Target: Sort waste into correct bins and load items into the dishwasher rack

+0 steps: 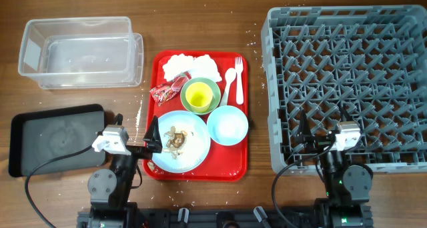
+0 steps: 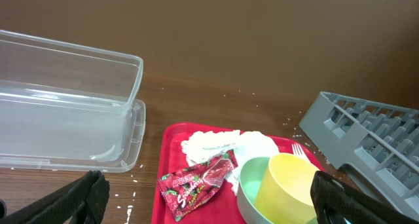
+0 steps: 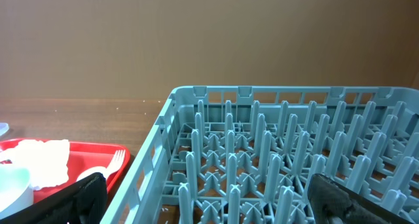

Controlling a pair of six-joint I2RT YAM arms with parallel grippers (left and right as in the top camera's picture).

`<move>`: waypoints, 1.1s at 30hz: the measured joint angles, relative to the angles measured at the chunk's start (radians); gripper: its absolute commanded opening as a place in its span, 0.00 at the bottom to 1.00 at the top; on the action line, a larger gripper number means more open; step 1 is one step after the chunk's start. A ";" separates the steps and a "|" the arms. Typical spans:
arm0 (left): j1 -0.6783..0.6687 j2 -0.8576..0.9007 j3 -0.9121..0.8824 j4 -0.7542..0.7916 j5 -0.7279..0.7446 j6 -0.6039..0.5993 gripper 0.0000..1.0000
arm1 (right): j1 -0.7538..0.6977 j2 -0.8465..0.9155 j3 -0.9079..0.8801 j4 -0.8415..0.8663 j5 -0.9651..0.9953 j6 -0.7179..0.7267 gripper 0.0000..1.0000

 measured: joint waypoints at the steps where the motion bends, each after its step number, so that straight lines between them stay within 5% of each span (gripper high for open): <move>1: 0.000 0.000 0.000 0.000 0.000 0.000 1.00 | 0.000 0.000 0.000 0.000 0.000 0.000 1.00; 29: 0.000 0.000 0.000 0.000 0.000 0.000 1.00 | 0.000 0.000 0.000 0.000 0.000 0.000 1.00; 33: 0.000 0.000 0.000 0.000 0.000 0.000 1.00 | 0.000 0.000 0.000 0.159 -0.089 0.098 1.00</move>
